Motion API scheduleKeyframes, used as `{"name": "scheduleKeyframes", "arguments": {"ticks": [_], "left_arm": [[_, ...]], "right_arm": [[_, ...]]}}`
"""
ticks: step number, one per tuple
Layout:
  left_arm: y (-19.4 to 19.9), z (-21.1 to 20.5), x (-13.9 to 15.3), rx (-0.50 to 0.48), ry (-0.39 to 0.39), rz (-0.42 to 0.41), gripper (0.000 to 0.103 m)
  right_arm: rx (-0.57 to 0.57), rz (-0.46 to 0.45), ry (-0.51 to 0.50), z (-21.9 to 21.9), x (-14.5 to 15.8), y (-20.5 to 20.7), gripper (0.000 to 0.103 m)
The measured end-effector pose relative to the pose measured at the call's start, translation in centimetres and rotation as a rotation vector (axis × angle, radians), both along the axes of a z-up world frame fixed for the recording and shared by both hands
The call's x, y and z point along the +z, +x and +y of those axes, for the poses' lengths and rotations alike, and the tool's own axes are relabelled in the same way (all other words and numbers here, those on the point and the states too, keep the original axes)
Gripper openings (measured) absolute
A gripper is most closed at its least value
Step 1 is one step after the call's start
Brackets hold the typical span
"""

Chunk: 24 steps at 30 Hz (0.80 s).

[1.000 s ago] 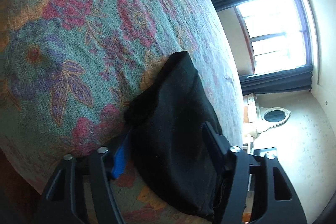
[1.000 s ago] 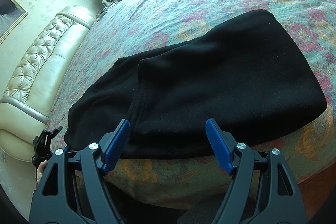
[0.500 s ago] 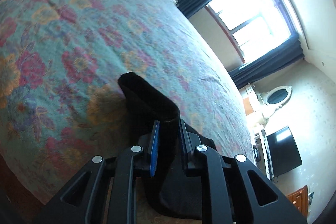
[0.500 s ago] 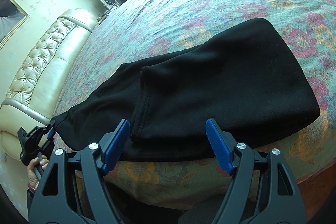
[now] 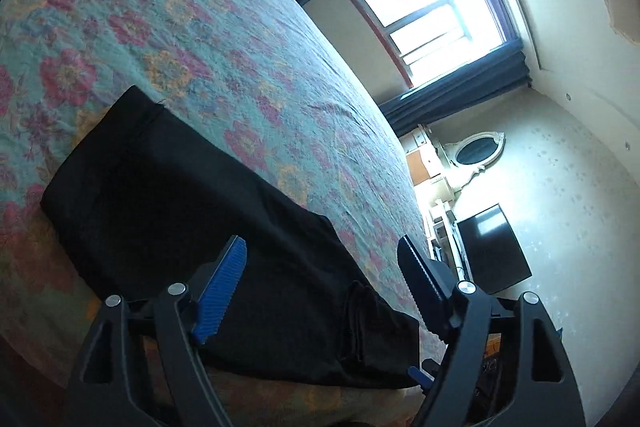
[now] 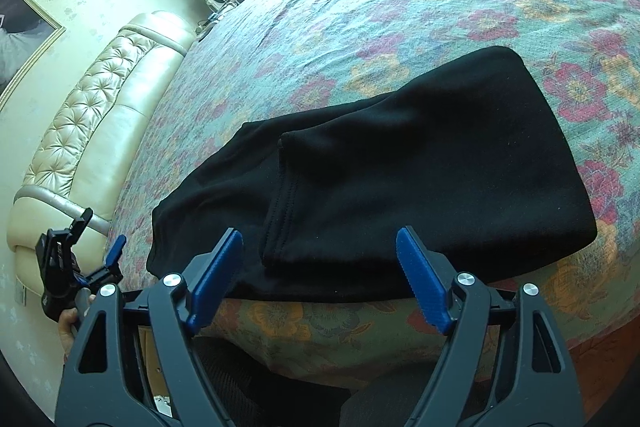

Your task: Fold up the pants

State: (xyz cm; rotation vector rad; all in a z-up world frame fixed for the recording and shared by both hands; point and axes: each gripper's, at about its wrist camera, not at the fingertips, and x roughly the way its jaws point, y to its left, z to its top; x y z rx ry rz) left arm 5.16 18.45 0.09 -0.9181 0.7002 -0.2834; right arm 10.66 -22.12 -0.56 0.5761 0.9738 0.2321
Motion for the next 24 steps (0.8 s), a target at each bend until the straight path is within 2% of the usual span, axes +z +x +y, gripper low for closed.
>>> {"name": "scheduleKeyframes", "arguments": {"ticks": [3, 6, 9, 11, 16, 20, 22, 24], "left_arm": [[-0.5, 4.6, -1.7, 0.023, -0.024, 0.034, 0.077], [0.6, 8.5, -3.3, -0.062, -0.031, 0.080, 0.077], [2.1, 11.9, -4.7, -0.093, 0.033, 0.131, 0.077], [3.5, 13.3, -5.9, -0.132, 0.038, 0.169, 0.077], [7.0, 13.8, -7.7, -0.226, 0.080, 0.237, 0.077], [9.3, 12.8, -8.8, -0.311, 0.069, 0.250, 0.077], [10.2, 12.4, -8.9, -0.329, 0.037, 0.237, 0.080], [10.9, 12.3, -9.1, -0.346, -0.049, 0.219, 0.080]], "right_arm": [[0.009, 0.023, 0.010, 0.4, -0.8, 0.1, 0.080], [0.021, 0.045, 0.019, 0.9, -1.5, 0.1, 0.080], [0.027, 0.053, 0.018, 1.5, -1.8, 0.1, 0.080], [0.031, 0.061, 0.018, 1.9, -2.1, 0.2, 0.080], [0.039, 0.083, 0.006, 2.8, -2.7, 0.6, 0.080], [0.036, 0.095, -0.003, 3.2, -3.1, 1.0, 0.080], [0.036, 0.100, -0.008, 3.3, -3.3, 1.2, 0.080], [0.035, 0.102, -0.010, 3.4, -3.4, 1.3, 0.080]]}}
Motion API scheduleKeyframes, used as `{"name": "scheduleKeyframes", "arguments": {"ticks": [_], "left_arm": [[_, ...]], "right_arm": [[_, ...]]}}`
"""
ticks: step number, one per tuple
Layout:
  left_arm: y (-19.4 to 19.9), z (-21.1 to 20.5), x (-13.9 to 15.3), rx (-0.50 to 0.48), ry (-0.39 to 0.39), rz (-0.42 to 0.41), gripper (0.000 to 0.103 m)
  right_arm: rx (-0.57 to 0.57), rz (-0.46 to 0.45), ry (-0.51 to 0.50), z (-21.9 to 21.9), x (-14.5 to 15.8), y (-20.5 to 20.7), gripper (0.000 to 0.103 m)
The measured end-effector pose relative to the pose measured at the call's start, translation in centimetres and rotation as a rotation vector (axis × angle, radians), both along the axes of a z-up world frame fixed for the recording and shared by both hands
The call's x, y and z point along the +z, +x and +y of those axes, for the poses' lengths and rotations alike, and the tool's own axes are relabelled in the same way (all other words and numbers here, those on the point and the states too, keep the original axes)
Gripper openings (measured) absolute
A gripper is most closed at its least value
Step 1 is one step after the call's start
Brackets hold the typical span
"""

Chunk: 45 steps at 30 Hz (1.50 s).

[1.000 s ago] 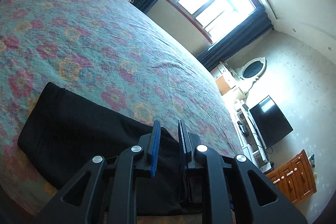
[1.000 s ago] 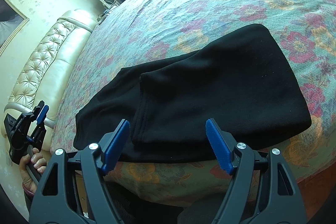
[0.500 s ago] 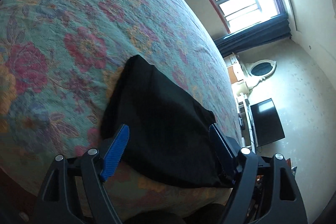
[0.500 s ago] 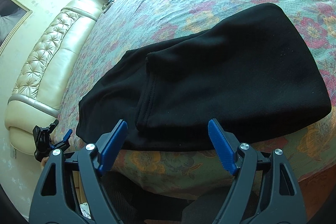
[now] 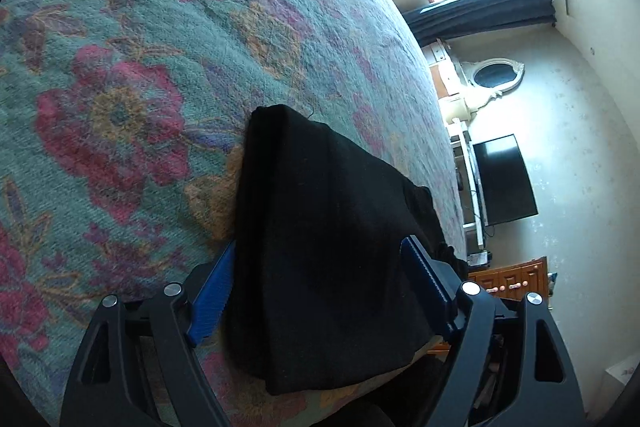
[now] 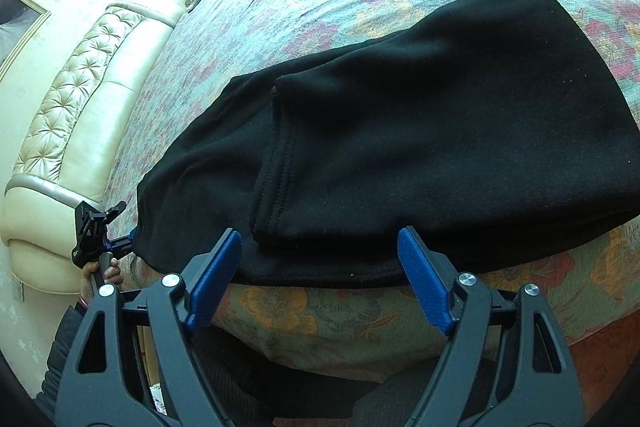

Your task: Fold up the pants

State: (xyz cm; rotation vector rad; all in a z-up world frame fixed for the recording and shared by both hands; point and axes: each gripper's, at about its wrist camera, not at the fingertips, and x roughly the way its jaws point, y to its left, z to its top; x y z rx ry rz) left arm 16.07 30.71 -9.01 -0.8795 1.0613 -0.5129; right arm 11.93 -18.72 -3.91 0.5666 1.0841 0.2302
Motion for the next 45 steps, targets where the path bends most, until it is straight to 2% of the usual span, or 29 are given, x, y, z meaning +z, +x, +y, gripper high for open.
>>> {"name": "scheduleKeyframes", "arguments": {"ticks": [2, 9, 11, 12, 13, 16, 19, 22, 27, 31, 34, 40, 45], "left_arm": [[0.5, -0.3, -0.3, -0.010, -0.075, -0.003, 0.080], [1.4, -1.7, 0.3, -0.068, -0.036, -0.013, 0.077], [1.9, -3.2, 0.8, -0.115, 0.029, -0.020, 0.055], [2.0, -3.9, 0.9, -0.139, 0.080, -0.018, 0.047], [2.0, -4.3, 0.9, -0.155, 0.116, -0.016, 0.034], [2.1, -5.1, 1.2, -0.155, 0.145, -0.021, 0.028], [2.2, -6.3, 2.2, -0.156, 0.204, -0.039, 0.016], [2.4, -6.9, 3.8, -0.142, 0.245, -0.062, 0.015], [2.1, -9.1, 8.1, -0.140, 0.212, -0.165, 0.014], [1.8, -11.0, 10.9, -0.201, 0.221, -0.235, 0.014], [1.7, -13.9, 12.4, -0.247, 0.219, -0.266, 0.014], [1.7, -20.3, 13.2, -0.329, 0.234, -0.297, 0.015], [1.7, -25.8, 12.1, -0.386, 0.276, -0.293, 0.015]], "right_arm": [[-0.003, 0.003, 0.002, 0.1, -0.1, 0.1, 0.081], [-0.011, 0.006, 0.004, 0.2, -0.2, 0.1, 0.081], [-0.013, 0.005, 0.006, 0.1, -0.3, 0.2, 0.081], [-0.015, 0.006, 0.008, 0.0, -0.4, 0.2, 0.081], [-0.017, 0.006, 0.010, 0.0, -0.4, 0.2, 0.081], [-0.019, 0.004, 0.014, -0.1, -0.5, 0.2, 0.081], [-0.019, 0.002, 0.020, -0.2, -0.5, 0.0, 0.081], [-0.020, -0.003, 0.027, -0.4, -0.4, 0.0, 0.081], [-0.020, -0.018, 0.038, -0.7, 0.2, -0.2, 0.081], [-0.016, -0.033, 0.040, -0.9, 0.8, -0.4, 0.081], [-0.018, -0.036, 0.048, -1.2, 1.1, -0.3, 0.081], [-0.038, -0.025, 0.076, -2.7, 1.2, -0.1, 0.081], [-0.057, -0.020, 0.105, -4.1, 1.3, 0.0, 0.081]]}}
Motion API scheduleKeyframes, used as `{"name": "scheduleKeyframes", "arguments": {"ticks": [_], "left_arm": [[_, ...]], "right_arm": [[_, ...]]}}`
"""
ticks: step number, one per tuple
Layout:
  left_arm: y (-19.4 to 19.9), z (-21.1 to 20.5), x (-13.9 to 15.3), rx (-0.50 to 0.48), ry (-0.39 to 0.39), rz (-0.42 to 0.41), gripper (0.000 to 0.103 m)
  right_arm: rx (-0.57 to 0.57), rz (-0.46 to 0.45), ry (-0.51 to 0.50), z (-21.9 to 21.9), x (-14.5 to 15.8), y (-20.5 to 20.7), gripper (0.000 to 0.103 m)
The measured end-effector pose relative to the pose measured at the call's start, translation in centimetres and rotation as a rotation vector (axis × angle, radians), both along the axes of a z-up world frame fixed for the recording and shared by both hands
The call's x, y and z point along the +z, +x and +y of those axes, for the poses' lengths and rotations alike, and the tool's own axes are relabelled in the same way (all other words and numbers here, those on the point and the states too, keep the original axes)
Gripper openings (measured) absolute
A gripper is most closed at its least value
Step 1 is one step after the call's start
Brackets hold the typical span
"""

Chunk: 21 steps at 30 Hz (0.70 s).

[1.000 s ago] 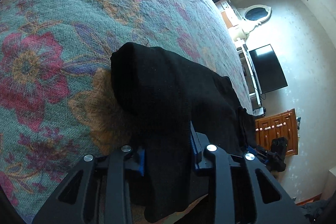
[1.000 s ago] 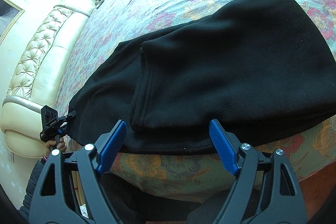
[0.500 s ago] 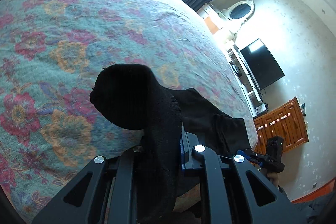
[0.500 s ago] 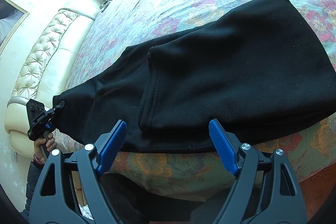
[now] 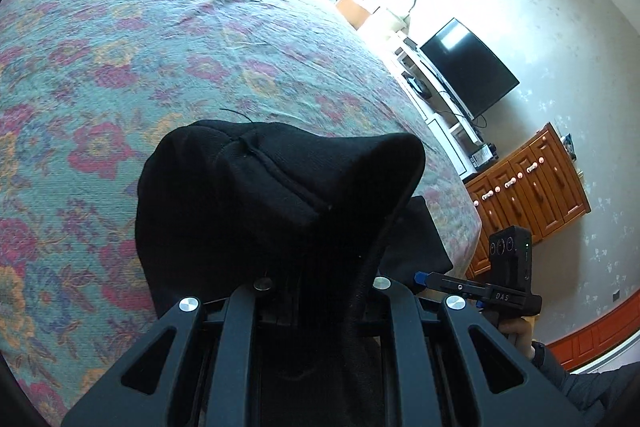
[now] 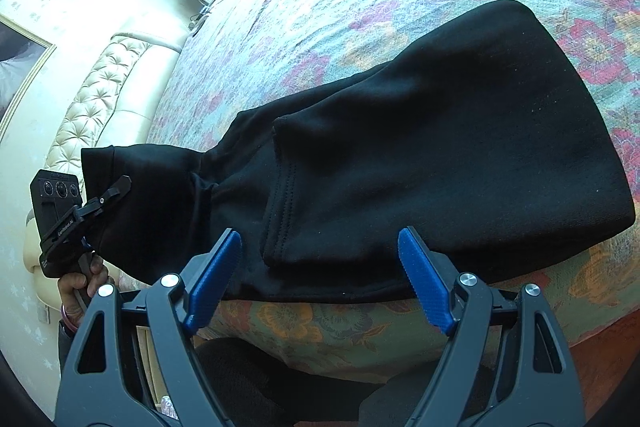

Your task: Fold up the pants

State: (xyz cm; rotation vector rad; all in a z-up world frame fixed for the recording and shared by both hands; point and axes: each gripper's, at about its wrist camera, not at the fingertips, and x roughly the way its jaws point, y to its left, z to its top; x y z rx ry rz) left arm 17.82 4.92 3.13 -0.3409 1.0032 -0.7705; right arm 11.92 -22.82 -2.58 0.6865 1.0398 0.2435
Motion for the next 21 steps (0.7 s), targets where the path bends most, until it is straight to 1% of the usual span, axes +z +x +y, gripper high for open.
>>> {"name": "scheduleKeyframes", "arguments": {"ticks": [3, 7, 8, 11, 13, 15, 16, 17, 20, 21], "left_arm": [[-0.3, -3.4, -1.0, -0.030, 0.048, -0.001, 0.015], [-0.1, -6.8, -2.3, -0.043, 0.051, 0.033, 0.015], [0.0, -7.6, -2.5, -0.047, 0.064, 0.033, 0.015], [0.0, -9.8, -3.3, -0.056, 0.126, 0.032, 0.015], [-0.1, -11.3, -4.0, -0.075, 0.199, 0.020, 0.017], [-0.2, -12.1, -4.8, -0.085, 0.233, 0.019, 0.022], [-0.2, -12.4, -5.1, -0.091, 0.236, 0.025, 0.029], [-0.3, -12.6, -5.4, -0.092, 0.233, 0.033, 0.037], [-0.6, -13.2, -5.6, -0.084, 0.233, 0.031, 0.051], [-0.8, -13.2, -5.4, -0.087, 0.218, 0.028, 0.055]], "right_arm": [[-0.003, 0.002, 0.007, -1.0, 0.1, -0.2, 0.081], [-0.012, 0.018, 0.040, -1.9, -0.2, 0.0, 0.081], [-0.013, 0.018, 0.042, -2.1, -0.2, 0.1, 0.081], [-0.013, 0.017, 0.042, -2.5, -0.1, 0.1, 0.081], [-0.016, 0.017, 0.046, -2.7, -0.1, 0.1, 0.081], [-0.014, 0.019, 0.046, -2.9, -0.2, 0.1, 0.081], [-0.014, 0.021, 0.046, -2.9, -0.2, 0.1, 0.081], [-0.014, 0.022, 0.047, -2.9, -0.3, 0.0, 0.081], [-0.013, 0.021, 0.047, -2.9, -0.4, 0.1, 0.081], [-0.013, 0.020, 0.049, -2.9, -0.3, 0.1, 0.081]]}}
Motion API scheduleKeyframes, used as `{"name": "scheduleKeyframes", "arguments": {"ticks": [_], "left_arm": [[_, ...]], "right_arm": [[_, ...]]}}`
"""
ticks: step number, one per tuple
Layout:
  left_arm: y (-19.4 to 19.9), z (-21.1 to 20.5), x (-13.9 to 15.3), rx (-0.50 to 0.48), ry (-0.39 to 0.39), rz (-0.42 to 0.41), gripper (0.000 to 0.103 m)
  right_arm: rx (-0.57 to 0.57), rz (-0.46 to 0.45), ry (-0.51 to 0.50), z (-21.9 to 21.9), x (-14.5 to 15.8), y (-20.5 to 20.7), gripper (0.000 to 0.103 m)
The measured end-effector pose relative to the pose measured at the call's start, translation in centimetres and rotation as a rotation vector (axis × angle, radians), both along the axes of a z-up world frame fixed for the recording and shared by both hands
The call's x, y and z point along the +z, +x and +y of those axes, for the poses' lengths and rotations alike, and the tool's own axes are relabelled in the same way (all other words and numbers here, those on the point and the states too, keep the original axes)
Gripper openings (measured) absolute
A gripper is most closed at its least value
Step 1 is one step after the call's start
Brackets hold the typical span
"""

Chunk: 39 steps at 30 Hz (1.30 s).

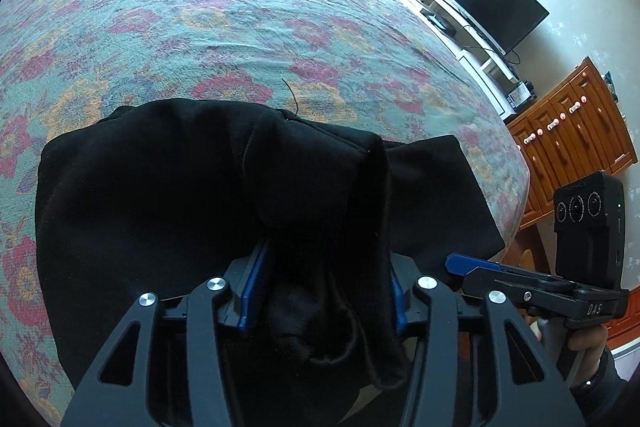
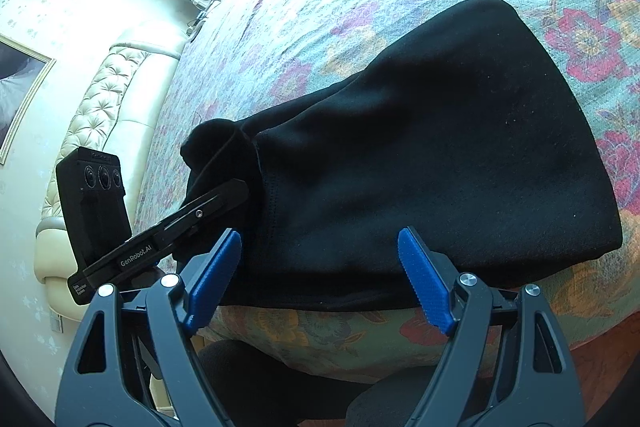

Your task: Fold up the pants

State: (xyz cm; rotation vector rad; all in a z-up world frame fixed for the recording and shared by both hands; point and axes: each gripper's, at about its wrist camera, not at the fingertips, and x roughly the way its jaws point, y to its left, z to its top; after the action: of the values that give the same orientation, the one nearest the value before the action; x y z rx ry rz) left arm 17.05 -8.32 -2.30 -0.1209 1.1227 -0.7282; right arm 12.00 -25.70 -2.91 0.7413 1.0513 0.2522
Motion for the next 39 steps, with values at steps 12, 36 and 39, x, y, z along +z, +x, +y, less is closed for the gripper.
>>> {"name": "scheduleKeyframes", "arguments": {"ticks": [12, 36, 39], "left_arm": [[-1.7, 4.5, 3.5, 0.066, -0.144, -0.042, 0.074], [-2.8, 15.1, -2.3, 0.345, -0.130, 0.038, 0.076], [-2.7, 15.3, -2.4, 0.350, -0.140, 0.048, 0.076]], "right_arm": [[-0.017, 0.012, 0.078, -1.1, 0.1, 0.5, 0.081], [0.211, 0.194, 0.057, 8.9, 0.0, 7.0, 0.090], [0.217, 0.174, -0.104, 10.6, 0.4, 7.4, 0.082]]}}
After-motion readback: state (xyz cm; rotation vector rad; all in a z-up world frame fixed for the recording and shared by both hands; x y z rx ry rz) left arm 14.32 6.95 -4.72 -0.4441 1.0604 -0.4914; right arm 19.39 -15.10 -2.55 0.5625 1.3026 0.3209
